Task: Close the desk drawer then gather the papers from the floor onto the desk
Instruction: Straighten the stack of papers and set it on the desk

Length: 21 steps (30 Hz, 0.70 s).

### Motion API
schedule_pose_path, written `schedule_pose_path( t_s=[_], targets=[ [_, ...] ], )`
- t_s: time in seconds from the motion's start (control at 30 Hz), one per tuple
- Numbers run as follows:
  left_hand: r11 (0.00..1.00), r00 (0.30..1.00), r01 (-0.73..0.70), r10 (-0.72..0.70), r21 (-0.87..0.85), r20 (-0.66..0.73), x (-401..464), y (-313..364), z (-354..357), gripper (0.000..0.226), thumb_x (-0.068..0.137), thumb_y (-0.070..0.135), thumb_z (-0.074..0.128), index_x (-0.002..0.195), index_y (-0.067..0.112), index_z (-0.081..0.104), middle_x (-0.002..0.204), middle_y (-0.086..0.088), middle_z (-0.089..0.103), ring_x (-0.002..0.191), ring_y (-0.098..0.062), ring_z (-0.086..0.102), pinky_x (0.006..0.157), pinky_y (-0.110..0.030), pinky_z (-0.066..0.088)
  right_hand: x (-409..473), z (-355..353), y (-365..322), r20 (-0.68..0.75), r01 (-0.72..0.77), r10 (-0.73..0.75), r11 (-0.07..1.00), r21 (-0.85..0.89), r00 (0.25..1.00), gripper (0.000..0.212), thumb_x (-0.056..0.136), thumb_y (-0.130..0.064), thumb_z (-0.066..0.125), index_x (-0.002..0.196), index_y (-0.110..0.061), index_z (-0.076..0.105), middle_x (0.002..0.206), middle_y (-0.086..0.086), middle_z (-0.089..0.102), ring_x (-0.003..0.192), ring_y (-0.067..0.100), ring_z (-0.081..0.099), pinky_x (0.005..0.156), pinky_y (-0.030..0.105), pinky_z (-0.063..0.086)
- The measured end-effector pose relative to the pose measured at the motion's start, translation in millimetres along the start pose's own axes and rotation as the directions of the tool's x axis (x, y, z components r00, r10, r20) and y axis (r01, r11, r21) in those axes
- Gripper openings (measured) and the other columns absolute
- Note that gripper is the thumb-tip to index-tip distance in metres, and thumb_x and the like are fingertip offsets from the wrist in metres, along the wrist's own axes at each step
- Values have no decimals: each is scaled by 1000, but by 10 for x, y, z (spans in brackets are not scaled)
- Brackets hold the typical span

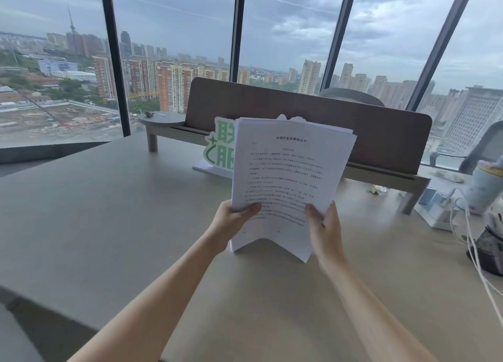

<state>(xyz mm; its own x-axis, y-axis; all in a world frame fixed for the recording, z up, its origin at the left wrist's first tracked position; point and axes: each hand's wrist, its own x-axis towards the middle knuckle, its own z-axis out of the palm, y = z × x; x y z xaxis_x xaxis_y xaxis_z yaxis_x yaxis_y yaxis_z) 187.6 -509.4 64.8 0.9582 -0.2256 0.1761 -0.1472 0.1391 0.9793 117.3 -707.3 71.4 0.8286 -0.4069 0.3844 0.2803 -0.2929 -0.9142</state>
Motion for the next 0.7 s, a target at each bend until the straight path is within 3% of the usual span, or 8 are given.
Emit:
schedule_pose_path(
  t_s=[0.13, 0.27, 0.43, 0.53, 0.6, 0.7],
  targets=[
    [1000, 999, -24, 24, -5, -33, 68, 56, -55, 22, 84, 22, 76, 104, 12, 76, 101, -4, 77, 90, -18, 73, 80, -30, 60, 60, 89, 3, -19, -16, 16, 1000, 13, 1000, 25, 100, -20, 53, 124, -25, 51, 110, -20, 71, 105, 3, 66, 97, 42, 53],
    [998, 999, 22, -19, 66, -38, -4, -95, -114, 19, 87, 20, 73, 105, 16, 75, 94, 4, 76, 82, -11, 70, 68, -16, 57, -46, 194, 131, 14, -89, 89, 996, 25, 996, 42, 101, -21, 52, 141, -27, 45, 128, -7, 66, 118, 10, 62, 104, 46, 49],
    [993, 996, 71, -65, 94, -65, -40, -190, -189, 21, 89, 25, 70, 109, 16, 72, 99, 0, 72, 81, -12, 64, 67, -18, 52, -75, 281, 136, 63, -127, 128, 992, -11, 990, 37, 102, -27, 51, 138, -32, 42, 136, -3, 61, 125, 20, 58, 107, 50, 46],
    [993, 994, 85, -79, 84, -77, -71, -184, -200, 16, 90, 23, 69, 105, 19, 72, 97, 0, 72, 85, -18, 64, 71, -23, 53, -39, 277, 121, 65, -145, 146, 989, -13, 987, 33, 101, -26, 54, 133, -27, 48, 127, -3, 66, 119, 20, 63, 104, 52, 49],
    [991, 994, 98, -93, 92, -56, -78, -167, -275, 18, 90, 23, 70, 106, 17, 72, 96, 1, 73, 88, -19, 66, 73, -23, 55, 13, 256, 86, 61, -140, 142, 989, -39, 988, 21, 98, -23, 58, 117, -30, 54, 119, -2, 71, 111, 21, 67, 100, 53, 52],
    [990, 994, 105, -107, 99, 16, -119, -108, -407, 28, 89, 26, 70, 114, 12, 72, 108, -4, 75, 99, -22, 71, 82, -26, 58, 63, 265, 38, 71, -124, 129, 990, -73, 989, 20, 92, -27, 54, 112, -29, 56, 116, 0, 71, 108, 24, 68, 97, 55, 52]
  ],
)
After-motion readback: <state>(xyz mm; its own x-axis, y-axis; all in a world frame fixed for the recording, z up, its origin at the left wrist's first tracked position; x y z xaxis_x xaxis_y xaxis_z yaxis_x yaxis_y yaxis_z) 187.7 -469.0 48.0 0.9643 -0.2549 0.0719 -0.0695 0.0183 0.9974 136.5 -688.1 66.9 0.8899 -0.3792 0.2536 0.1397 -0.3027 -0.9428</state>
